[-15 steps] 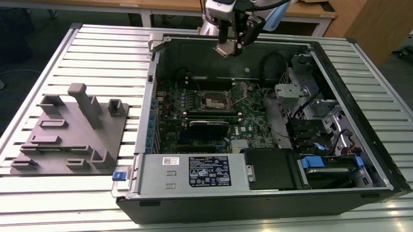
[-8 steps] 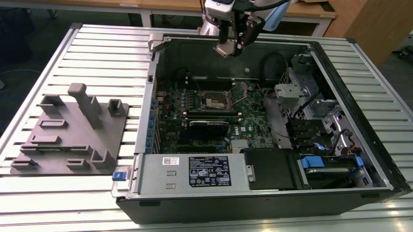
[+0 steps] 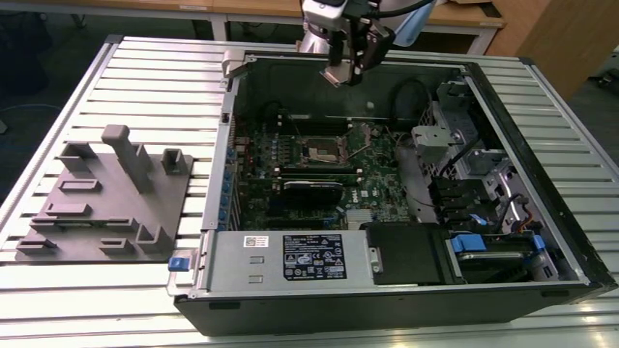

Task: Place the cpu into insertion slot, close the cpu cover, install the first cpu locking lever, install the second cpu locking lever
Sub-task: 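Place the cpu into insertion slot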

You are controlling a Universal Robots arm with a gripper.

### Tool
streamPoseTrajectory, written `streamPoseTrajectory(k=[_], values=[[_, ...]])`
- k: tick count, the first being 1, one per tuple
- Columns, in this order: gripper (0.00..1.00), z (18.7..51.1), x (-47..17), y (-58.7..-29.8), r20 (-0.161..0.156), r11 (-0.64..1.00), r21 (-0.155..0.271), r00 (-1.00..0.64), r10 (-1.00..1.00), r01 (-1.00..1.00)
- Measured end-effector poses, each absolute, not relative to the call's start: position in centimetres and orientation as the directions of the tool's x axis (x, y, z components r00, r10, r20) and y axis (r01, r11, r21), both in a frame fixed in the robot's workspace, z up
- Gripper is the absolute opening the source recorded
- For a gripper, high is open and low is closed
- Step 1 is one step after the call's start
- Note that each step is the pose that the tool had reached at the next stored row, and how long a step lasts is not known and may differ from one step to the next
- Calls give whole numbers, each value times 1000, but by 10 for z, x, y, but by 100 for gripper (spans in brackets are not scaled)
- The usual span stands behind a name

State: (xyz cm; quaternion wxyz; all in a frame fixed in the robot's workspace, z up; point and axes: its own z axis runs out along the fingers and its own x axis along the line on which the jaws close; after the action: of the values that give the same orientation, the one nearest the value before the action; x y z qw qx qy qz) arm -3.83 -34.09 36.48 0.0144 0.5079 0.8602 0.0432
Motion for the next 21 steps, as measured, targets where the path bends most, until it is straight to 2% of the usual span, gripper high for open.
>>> streamPoseTrajectory(k=[21], values=[[54,362,-41,-341,19,360,89,-363,931,929]])
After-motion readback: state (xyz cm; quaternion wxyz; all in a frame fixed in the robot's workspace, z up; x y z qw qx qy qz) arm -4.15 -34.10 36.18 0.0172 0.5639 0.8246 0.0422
